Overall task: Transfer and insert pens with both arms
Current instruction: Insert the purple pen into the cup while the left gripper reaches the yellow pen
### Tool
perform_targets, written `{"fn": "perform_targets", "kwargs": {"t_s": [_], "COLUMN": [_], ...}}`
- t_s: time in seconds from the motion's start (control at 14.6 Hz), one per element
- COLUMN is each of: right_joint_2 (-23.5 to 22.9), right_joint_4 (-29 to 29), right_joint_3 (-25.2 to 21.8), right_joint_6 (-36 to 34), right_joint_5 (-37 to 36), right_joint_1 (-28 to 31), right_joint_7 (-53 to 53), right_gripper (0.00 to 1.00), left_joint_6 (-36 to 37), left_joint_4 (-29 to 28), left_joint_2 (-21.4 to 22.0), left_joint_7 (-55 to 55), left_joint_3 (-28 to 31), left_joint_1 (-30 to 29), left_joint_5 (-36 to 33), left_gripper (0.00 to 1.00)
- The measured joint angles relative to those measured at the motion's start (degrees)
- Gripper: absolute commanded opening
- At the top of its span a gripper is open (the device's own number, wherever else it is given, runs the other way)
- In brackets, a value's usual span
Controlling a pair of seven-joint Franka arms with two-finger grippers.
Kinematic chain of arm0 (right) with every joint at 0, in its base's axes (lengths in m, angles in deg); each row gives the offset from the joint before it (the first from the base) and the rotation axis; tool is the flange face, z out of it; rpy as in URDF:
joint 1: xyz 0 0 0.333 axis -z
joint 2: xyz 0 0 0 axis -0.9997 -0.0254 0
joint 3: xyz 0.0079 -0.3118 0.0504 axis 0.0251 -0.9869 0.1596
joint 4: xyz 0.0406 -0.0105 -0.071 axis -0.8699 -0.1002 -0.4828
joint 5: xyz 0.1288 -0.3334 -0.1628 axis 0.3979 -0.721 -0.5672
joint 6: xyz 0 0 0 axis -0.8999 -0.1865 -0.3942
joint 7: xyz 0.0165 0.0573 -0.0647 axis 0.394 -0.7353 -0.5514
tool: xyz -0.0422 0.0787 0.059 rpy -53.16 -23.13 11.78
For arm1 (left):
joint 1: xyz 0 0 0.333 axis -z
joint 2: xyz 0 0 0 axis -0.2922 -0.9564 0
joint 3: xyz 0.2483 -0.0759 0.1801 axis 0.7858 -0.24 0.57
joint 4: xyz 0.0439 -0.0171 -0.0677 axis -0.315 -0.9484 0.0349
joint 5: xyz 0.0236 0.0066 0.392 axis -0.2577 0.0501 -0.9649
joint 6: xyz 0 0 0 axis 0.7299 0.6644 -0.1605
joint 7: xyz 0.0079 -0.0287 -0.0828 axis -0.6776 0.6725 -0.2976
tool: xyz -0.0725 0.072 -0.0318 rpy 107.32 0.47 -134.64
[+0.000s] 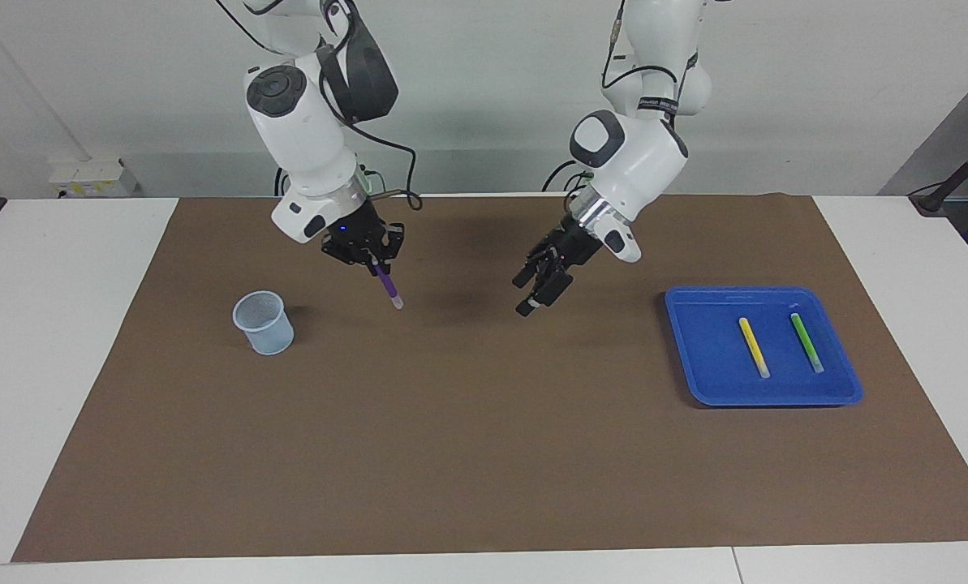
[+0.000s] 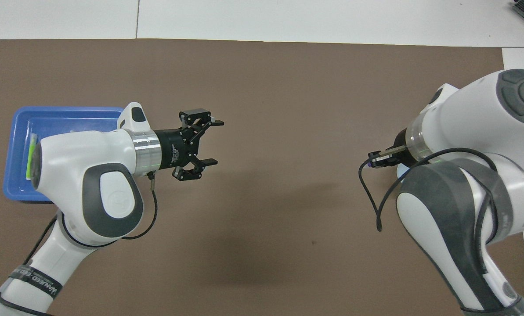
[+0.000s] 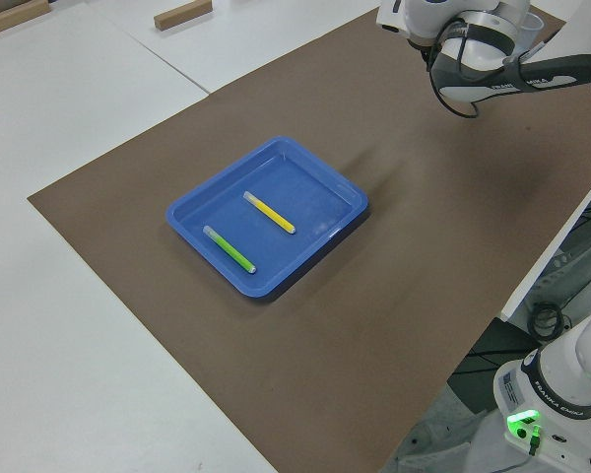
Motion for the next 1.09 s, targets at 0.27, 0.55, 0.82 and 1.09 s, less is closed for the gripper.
{"fn": "perform_targets", "kwargs": {"t_s": [0.27,0.55,0.82,1.09], "right_joint_2": [0.1,0.0,0.3,0.4], "right_joint_4": [-0.4,-3.3,-7.3,-9.8], "right_joint_3": [0.0,-0.1,0.0,-0.1], "right_joint_6": [1.2,5.3,10.3,12.4], "right_joint_5": [-4.5,-6.5,-7.6,-7.6], "right_joint_1": [4.1,7.1,7.4,9.6], "right_joint_7": [11.5,18.0,20.6,23.8], "right_gripper": [0.00,0.00,0.00,0.00], "left_joint_6": [12.0,17.7,21.2,21.5], "left_joint_4": [-0.1,-0.1,0.3,0.9], "left_joint_2": [1.4,2.1,2.5,2.5], "left_joint_7": [7.3,17.7,27.1,35.7], "left_joint_3": [0.2,0.3,0.4,0.5], "left_joint_1": [-8.6,-13.6,-16.7,-18.3], "left_joint_5": [-8.8,-15.3,-25.2,-35.5], "left_gripper": [1.00,1.00,1.00,1.00]}}
